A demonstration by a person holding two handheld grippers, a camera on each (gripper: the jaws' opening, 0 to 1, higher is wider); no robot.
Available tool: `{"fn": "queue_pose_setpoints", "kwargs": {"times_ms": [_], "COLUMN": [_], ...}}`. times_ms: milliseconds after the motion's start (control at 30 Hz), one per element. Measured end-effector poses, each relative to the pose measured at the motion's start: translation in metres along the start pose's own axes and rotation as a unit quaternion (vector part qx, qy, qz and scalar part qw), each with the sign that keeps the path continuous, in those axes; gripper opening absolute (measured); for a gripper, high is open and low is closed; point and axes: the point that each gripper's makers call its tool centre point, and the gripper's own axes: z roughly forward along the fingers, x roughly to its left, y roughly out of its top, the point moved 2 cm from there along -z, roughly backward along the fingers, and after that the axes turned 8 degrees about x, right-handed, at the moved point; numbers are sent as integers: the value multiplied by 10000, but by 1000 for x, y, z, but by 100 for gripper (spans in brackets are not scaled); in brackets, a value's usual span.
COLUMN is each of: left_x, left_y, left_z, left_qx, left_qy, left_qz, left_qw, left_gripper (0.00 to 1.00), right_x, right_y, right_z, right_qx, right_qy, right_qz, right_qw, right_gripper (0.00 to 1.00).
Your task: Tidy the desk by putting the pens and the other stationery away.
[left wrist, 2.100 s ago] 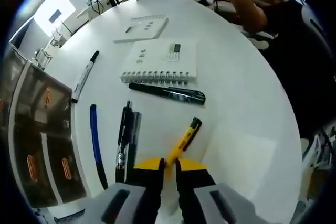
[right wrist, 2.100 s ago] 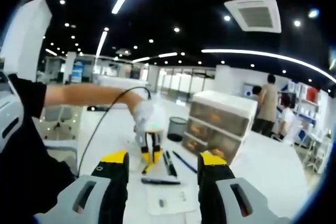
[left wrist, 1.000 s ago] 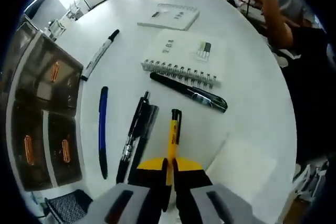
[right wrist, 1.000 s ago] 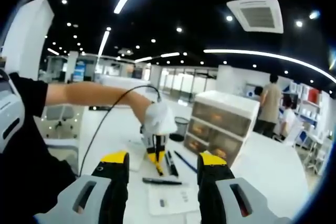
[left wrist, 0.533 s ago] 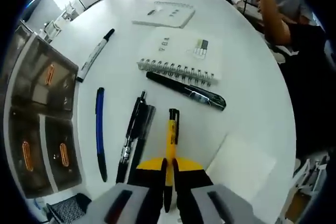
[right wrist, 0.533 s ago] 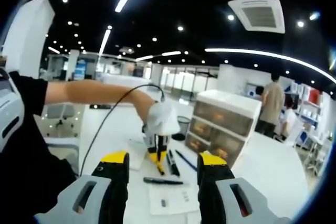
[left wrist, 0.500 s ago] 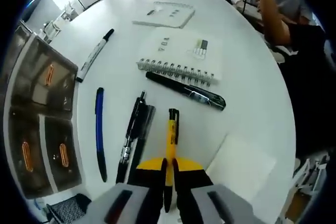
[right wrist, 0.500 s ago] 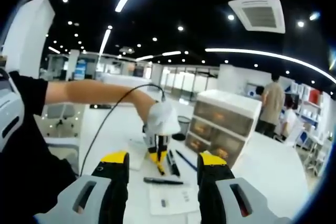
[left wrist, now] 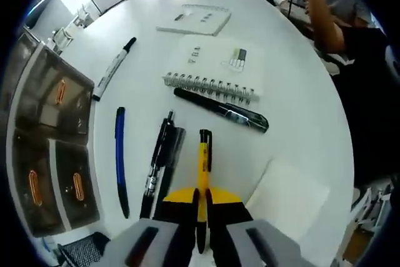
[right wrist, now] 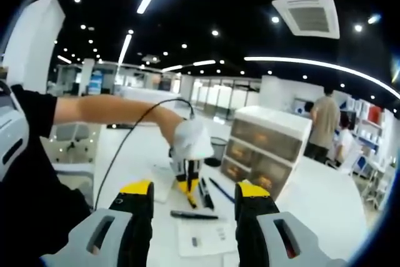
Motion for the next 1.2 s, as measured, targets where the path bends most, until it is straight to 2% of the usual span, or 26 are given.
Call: {"fn": "queue_pose_setpoints", "kwargs": {"times_ms": [167, 367, 467, 500, 567, 767, 833, 900, 1000, 1200], "left_x": [0, 4, 10, 17, 20, 25, 26, 29, 30, 27], "left_y": [4, 5, 6, 9, 11, 24, 24, 27, 28, 26], "left_z": [-9, -25, -35, -40, -47, -70, -77, -88, -100, -111], "left_qx": [42, -37, -128, -285, -381, -1055, -1199, -1482, -1748, -2037], "left_qy": [116, 260, 409, 622, 688, 984, 1020, 1178, 1328, 1473], "left_qz": [99, 75, 13, -105, -218, -558, -688, -875, -1065, -1168], "left_qw": [9999, 9996, 9991, 9976, 9967, 9880, 9851, 9780, 9698, 9608], "left_gripper": [6, 6, 6, 6, 6, 6, 6, 6, 6, 6], "right_x": [0, -2, -3, -3, -4, -5, -6, -5, -5, -6], "right_y": [1, 2, 2, 2, 2, 2, 2, 2, 2, 2], "right_z": [-1, -3, -4, -4, -4, -3, -3, -3, -3, -7], "right_qx": [-15, -47, -48, -46, -51, -56, -57, -58, -69, -102], "right_qy": [-5, -81, -85, -87, -98, -107, -106, -101, -80, -102], "right_qz": [-2, -1, 6, 13, 24, 34, 40, 39, 50, 65], "right_qw": [10000, 10000, 10000, 10000, 9999, 9999, 9999, 9999, 9999, 9999], "right_gripper": [49, 49, 49, 49, 49, 48, 48, 48, 48, 48]}}
